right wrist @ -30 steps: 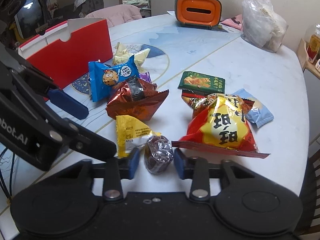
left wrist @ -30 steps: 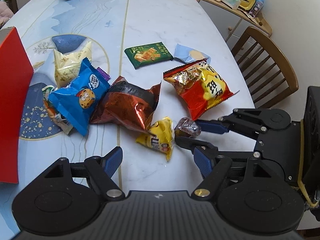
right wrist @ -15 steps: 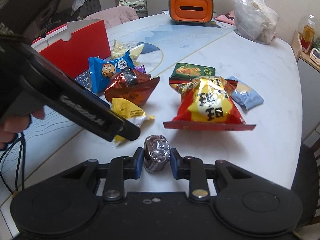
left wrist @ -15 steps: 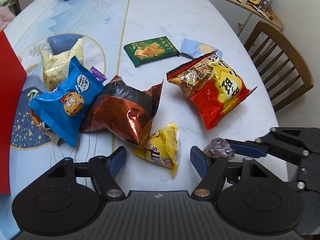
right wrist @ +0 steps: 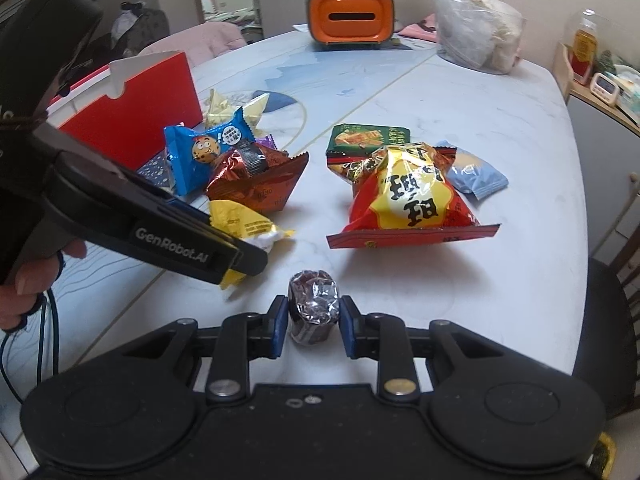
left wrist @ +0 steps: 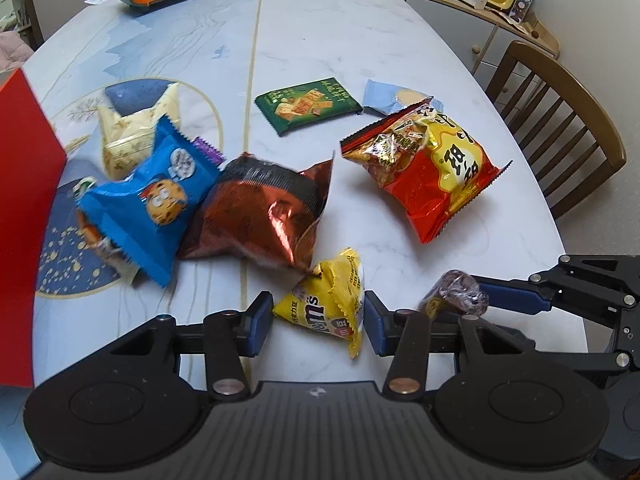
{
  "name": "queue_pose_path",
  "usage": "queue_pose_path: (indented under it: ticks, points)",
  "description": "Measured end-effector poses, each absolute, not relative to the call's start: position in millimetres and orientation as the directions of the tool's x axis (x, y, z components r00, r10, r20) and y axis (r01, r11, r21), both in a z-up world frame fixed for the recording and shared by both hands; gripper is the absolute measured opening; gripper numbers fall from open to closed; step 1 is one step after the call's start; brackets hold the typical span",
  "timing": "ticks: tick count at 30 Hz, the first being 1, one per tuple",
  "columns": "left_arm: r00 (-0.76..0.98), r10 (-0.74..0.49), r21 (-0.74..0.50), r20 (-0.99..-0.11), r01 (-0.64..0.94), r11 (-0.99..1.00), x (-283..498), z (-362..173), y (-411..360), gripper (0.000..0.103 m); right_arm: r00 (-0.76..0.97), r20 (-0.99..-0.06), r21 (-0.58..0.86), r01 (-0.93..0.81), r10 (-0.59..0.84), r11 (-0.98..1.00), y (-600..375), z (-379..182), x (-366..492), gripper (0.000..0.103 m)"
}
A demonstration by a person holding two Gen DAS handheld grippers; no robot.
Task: Organize snacks
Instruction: 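Lift both snacks and carry them over the red-white box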
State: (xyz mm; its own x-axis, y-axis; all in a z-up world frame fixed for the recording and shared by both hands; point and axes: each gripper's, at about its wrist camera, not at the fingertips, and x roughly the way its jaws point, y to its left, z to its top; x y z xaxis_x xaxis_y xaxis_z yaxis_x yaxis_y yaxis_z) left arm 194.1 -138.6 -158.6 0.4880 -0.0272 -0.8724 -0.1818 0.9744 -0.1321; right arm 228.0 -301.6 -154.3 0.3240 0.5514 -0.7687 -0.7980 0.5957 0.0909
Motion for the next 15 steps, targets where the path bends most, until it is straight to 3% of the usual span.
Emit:
queue_pose_path:
  ticks: [15]
  points:
    - [0.544, -0.012, -0.151, -0.839, -0.211, 0.966, 130.0, -114.2, -97.2, 0.047, 0.38, -0.753, 0.112, -0.73, 0.537, 0.674, -287.8, -112.5, 190.3, 0.025]
